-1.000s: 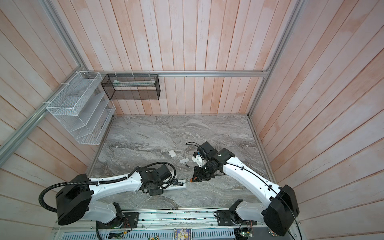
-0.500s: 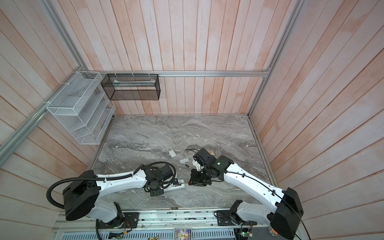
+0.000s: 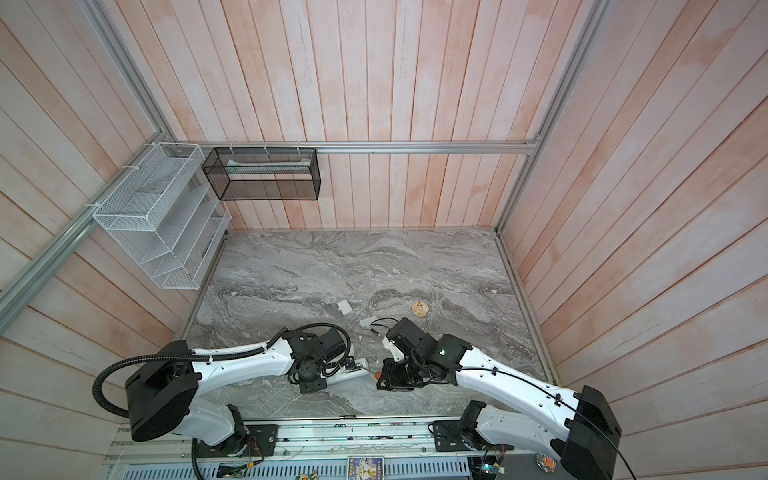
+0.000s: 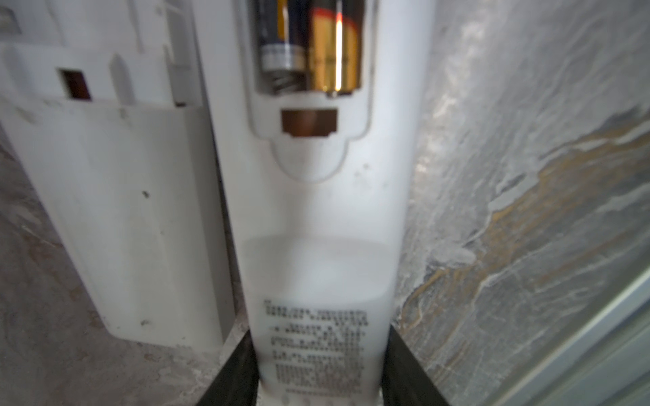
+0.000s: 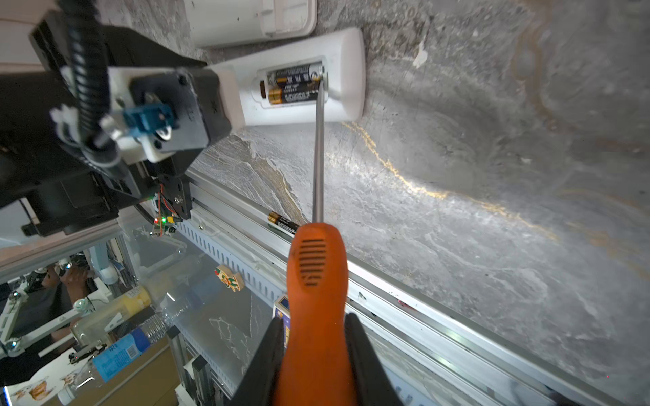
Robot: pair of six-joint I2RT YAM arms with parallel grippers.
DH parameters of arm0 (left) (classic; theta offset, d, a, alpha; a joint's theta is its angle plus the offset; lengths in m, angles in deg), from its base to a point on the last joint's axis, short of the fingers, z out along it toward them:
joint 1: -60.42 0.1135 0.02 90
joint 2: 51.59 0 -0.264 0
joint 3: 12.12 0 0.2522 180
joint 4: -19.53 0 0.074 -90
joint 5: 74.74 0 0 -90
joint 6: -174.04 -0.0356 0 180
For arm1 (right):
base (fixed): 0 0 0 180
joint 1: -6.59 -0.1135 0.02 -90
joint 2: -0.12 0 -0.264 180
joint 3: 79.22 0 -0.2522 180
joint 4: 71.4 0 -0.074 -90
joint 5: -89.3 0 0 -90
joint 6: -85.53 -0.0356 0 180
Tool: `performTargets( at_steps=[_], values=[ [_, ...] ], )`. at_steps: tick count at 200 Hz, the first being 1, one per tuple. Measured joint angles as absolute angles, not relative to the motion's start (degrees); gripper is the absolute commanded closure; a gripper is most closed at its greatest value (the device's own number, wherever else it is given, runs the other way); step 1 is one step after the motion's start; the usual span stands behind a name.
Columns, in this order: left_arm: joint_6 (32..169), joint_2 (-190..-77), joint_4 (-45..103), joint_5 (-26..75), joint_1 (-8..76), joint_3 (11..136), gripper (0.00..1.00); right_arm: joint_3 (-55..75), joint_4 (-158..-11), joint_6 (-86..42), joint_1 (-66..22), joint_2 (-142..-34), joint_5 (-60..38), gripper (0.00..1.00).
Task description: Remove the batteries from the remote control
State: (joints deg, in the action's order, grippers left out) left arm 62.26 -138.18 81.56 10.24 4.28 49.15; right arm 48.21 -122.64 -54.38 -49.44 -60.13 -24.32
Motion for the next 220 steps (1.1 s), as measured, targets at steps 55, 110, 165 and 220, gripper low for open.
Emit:
performTargets(
  at_steps=[55, 110, 165, 220],
  values=[
    [62.5, -138.2, 81.6, 10.2, 4.3, 49.1, 0.96, 58.3, -112.5, -52.6, -53.0, -58.9, -27.2, 1.0],
    [62.5, -138.2, 80.9, 10.2, 4.3, 49.1, 0.96, 62.1, -107.6, -50.6, -52.9, -56.9, -25.8, 1.0],
    [60.2, -138.0, 76.6, 10.7, 3.6, 49.1, 0.97, 38.7, -121.4, -48.3, -52.6, -60.2, -17.5, 1.0],
    [55.8, -133.7, 74.0, 10.1, 3.6, 46.5, 0.97, 19.2, -141.0, -37.4, -39.3, -68.9, -19.4, 1.0]
  ],
)
